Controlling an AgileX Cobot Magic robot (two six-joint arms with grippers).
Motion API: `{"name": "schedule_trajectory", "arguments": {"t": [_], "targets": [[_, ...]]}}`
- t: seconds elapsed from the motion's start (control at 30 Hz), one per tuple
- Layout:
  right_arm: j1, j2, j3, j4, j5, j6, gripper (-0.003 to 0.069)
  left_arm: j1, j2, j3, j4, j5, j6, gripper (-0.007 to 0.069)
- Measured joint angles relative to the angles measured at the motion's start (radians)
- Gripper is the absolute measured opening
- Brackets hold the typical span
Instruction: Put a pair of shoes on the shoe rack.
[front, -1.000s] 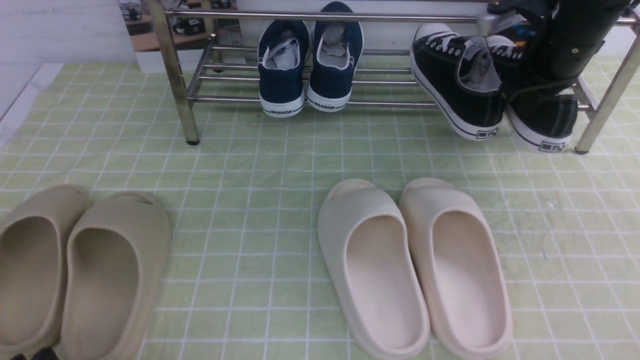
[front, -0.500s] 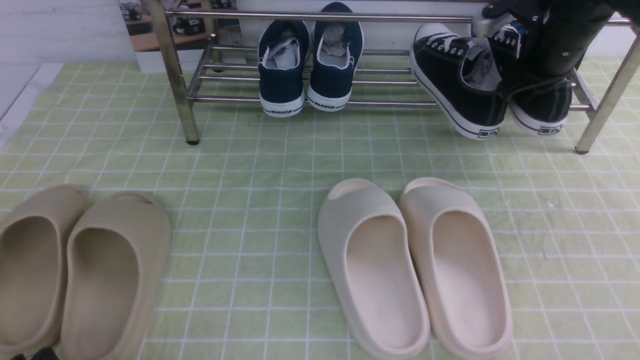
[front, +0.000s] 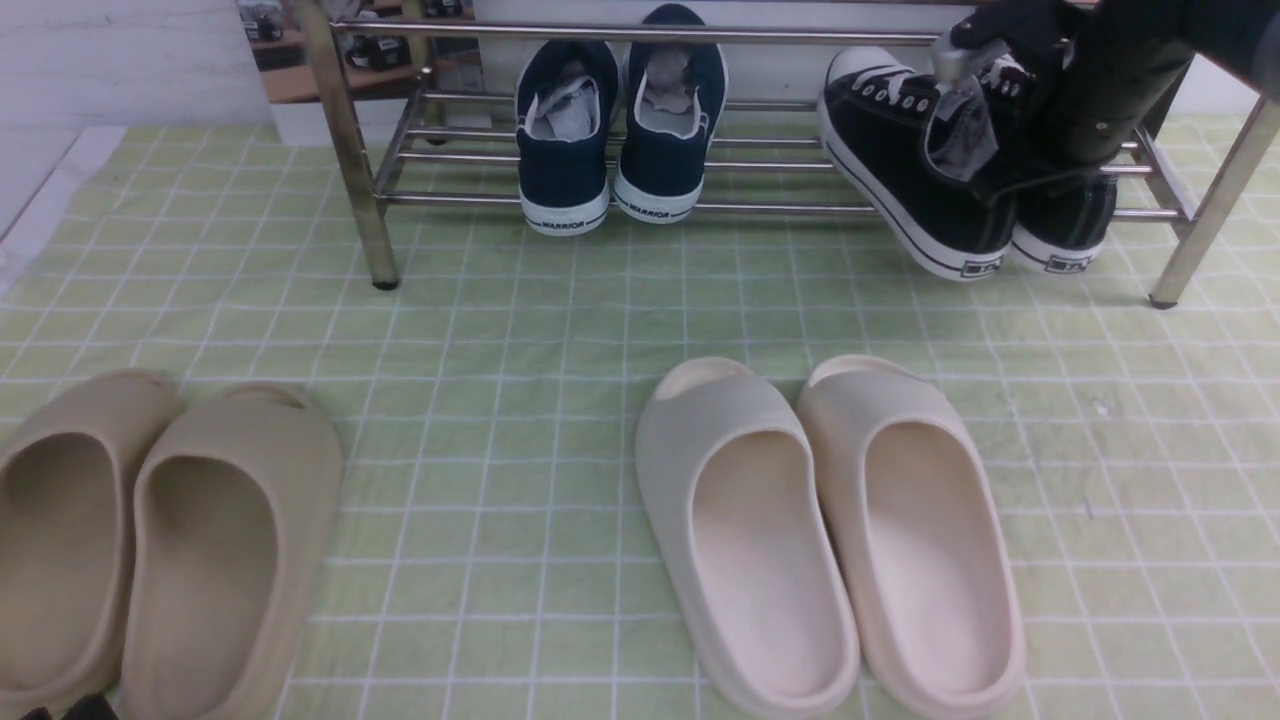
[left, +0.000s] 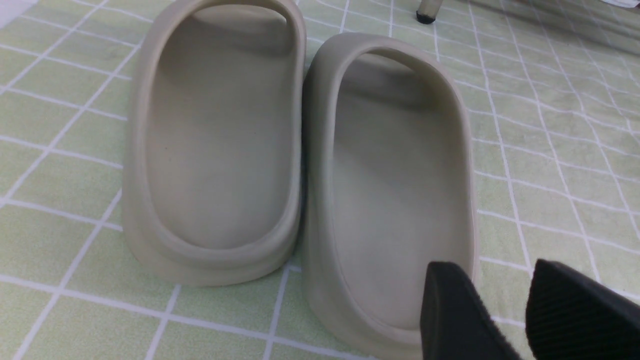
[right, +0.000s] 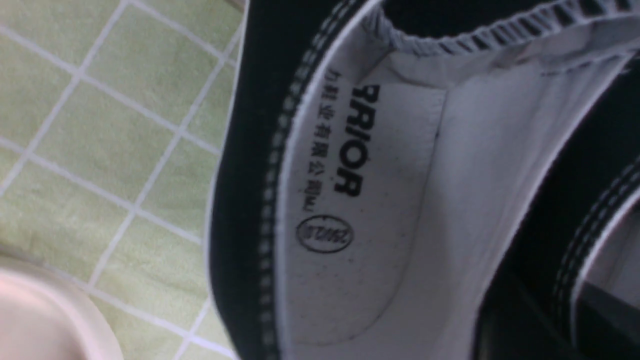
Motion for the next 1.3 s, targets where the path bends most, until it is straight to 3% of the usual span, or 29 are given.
{"name": "schedule_trajectory", "arguments": {"t": [0.2,0.27,0.4,0.57,0.7,0.77,0.83,0.9,1.07,1.3], "targets": [[0.0,-0.063,-0.004,-0.003,0.098,0.029,0.0403,0.0,0.0,0.0,0.0,0.0,0.0,0.0239],[0.0,-0.095,-0.006,-0.001,0.161,0.029,0.0451,0.0,0.0,0.0,0.0,0.0,0.0,0.0239],[0.0,-0.163,-0.007,0.007,0.231,0.044,0.0479,0.0,0.0,0.0,0.0,0.0,0.0,0.0239],[0.0,-0.296,0.068,0.059,0.24,0.131,0.0419,0.0,0.0,0.0,0.0,0.0,0.0,0.0239],[0.0,-0.424,0.199,0.123,0.244,0.146,0.032,0.0,0.0,0.0,0.0,0.0,0.0,0.0239],[0.0,-0.551,0.323,0.155,0.244,0.146,0.0225,0.0,0.0,0.0,0.0,0.0,0.0,0.0239],[0.001,-0.615,0.376,0.16,0.244,0.146,0.0188,0.0,0.0,0.0,0.0,0.0,0.0,0.0239],[0.002,-0.753,0.523,0.162,0.228,0.146,0.0105,0.0,0.0,0.0,0.0,0.0,0.0,0.0239],[0.002,-1.082,0.811,0.167,0.028,0.148,0.0003,0.0,0.0,0.0,0.0,0.0,0.0,0.0239],[0.002,-1.481,1.119,0.213,-0.32,0.149,-0.0005,0.0,0.0,0.0,0.0,0.0,0.0,0.0239]]}}
